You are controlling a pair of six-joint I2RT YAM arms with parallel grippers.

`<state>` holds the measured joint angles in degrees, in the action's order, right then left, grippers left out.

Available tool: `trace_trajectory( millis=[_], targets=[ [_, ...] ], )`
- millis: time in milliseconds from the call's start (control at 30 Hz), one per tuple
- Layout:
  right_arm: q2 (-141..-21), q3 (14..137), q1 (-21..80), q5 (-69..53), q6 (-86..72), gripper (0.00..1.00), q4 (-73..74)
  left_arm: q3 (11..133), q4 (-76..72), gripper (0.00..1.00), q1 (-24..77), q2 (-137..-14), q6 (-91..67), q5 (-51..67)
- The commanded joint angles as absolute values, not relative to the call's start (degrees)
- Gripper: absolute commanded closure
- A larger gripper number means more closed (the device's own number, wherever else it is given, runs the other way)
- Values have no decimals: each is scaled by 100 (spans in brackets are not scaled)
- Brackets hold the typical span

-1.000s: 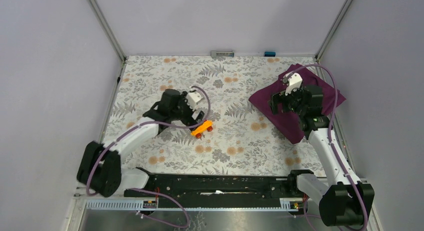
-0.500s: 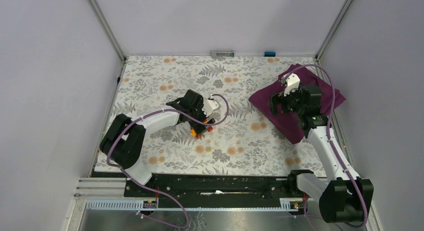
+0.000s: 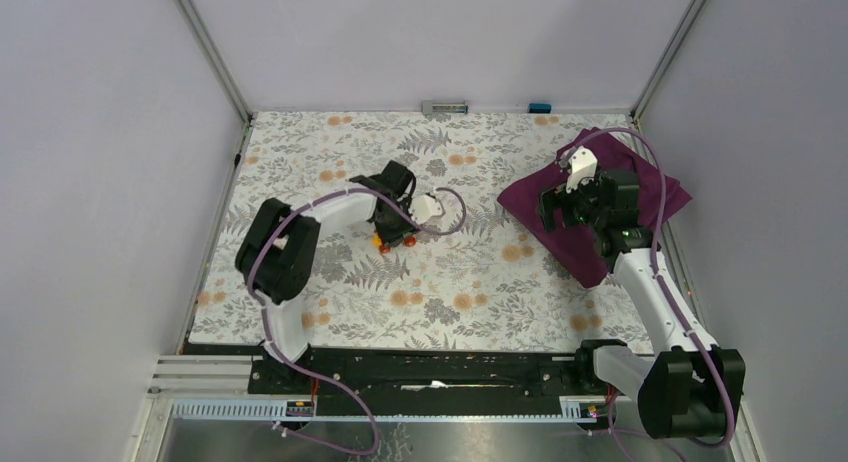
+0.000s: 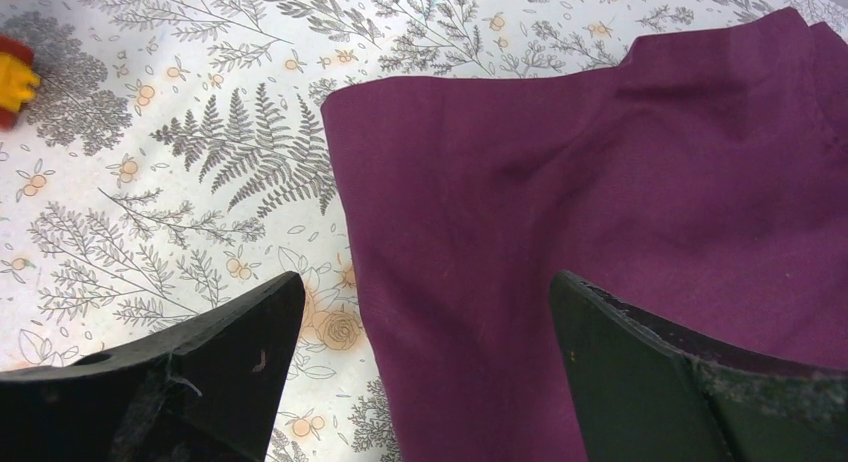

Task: Open and lay out the surgical kit
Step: Move the distractor to the center of the board.

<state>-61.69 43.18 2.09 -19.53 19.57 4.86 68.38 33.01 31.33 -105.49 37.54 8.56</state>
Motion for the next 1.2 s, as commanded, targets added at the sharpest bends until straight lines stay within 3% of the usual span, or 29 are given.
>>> trace_trajectory(
  millis=[0,200,300,400,433,533,700,933,1167],
  targets=[
    [-6246,4303,217,-1782,2091,1,412,8139,3972,71,2461,-11218,4750,842],
    [-6446,4307,211,-1627,2163,1,407,9914,4319,81,1836,-12462,5876,898],
    [-6504,4311,216,-1563,2204,1,422,11134,4384,82,1582,-13244,6164,804],
    [-6537,4315,206,-1500,2230,1,434,12077,3954,70,1371,-13923,6080,550],
    [-6538,4315,211,-1492,2239,1,438,12215,3704,61,1330,-14048,6030,479],
    [-6563,4315,215,-1459,2244,1,439,11978,2602,35,1276,-14082,5996,216],
    [-6609,4331,210,-1446,2268,1,471,11248,1037,10,1265,-13950,6161,-240],
    [-6654,4333,209,-1439,2311,1,477,11008,228,6,1214,-13998,6122,-544],
    [-6681,4343,214,-1409,2333,1,511,11896,-335,6,1038,-14806,6216,-789]
  ],
)
